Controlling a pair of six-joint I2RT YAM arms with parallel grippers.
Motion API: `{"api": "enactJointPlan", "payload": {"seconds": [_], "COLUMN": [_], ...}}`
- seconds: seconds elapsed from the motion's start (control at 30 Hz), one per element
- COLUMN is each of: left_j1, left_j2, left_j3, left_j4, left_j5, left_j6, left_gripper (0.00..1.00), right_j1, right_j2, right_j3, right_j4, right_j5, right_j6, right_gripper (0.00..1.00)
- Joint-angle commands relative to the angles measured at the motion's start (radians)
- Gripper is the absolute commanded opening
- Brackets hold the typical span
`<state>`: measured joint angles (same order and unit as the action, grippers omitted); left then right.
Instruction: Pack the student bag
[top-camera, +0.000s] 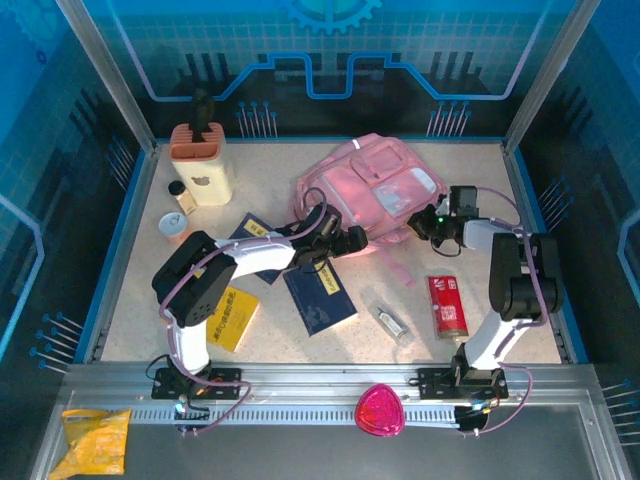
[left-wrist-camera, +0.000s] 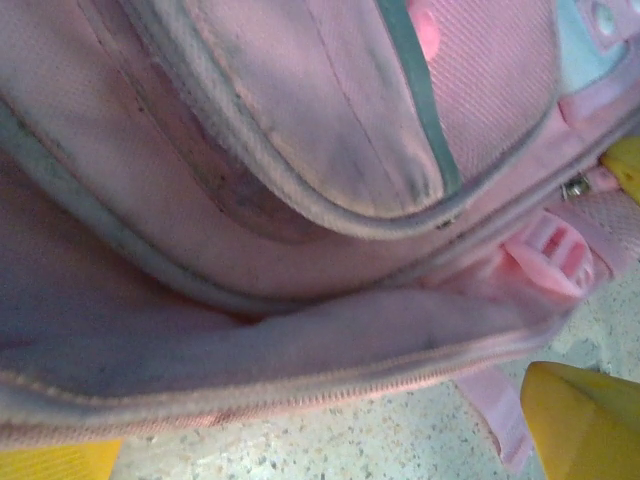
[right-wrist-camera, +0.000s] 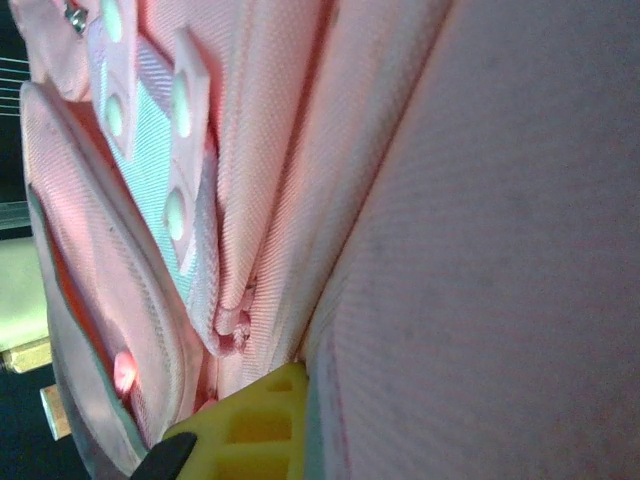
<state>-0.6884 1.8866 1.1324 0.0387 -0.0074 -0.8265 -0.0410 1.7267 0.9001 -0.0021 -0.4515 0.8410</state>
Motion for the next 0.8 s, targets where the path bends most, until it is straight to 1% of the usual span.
{"api": "enactJointPlan", "payload": {"seconds": [0.0, 0.1, 0.2, 0.33, 0.4, 0.5, 0.6, 0.7, 0.77], "left_j1": [0.037, 0.065, 0.093, 0.125, 0.125, 0.123, 0.085, 0.028, -0.018], "left_j2": [0.027, 0.030, 0.013, -0.045, -0.093, -0.168, -0.252, -0.296, -0.312], "left_j3": [0.048, 0.061, 0.071, 0.073, 0.071, 0.056, 0.023, 0.008, -0.012], "left_j4": [0.056, 0.091, 0.087, 0.034, -0.021, -0.085, -0.123, -0.160, -0.148], "left_j5": [0.002, 0.030, 0.041, 0.044, 0.034, 0.044, 0.038, 0.029, 0.021], "left_j6": [0.080, 0.119, 0.160, 0.189, 0.216, 0.217, 0.236, 0.257, 0.275], "left_gripper": [0.99, 0.98, 0.97, 0.95, 0.95, 0.94, 0.90, 0.87, 0.83], "right_j1": [-0.008, 0.013, 0.048, 0.075, 0.083, 0.098, 0.113, 0.126, 0.125], "right_j2": [-0.082, -0.139, -0.208, -0.271, -0.294, -0.315, -0.329, -0.337, -0.338], "right_j3": [-0.060, -0.091, -0.105, -0.125, -0.136, -0.142, -0.142, -0.138, -0.138], "right_j4": [-0.002, 0.004, -0.013, -0.021, -0.008, -0.002, 0.000, -0.007, -0.006], "right_j5": [-0.037, -0.057, -0.018, 0.061, 0.093, 0.130, 0.160, 0.180, 0.173], "right_j6": [0.017, 0.055, 0.093, 0.175, 0.224, 0.270, 0.309, 0.330, 0.352], "right_gripper": [0.00, 0.00, 0.00, 0.00, 0.00, 0.00, 0.00, 0.00, 0.00]}}
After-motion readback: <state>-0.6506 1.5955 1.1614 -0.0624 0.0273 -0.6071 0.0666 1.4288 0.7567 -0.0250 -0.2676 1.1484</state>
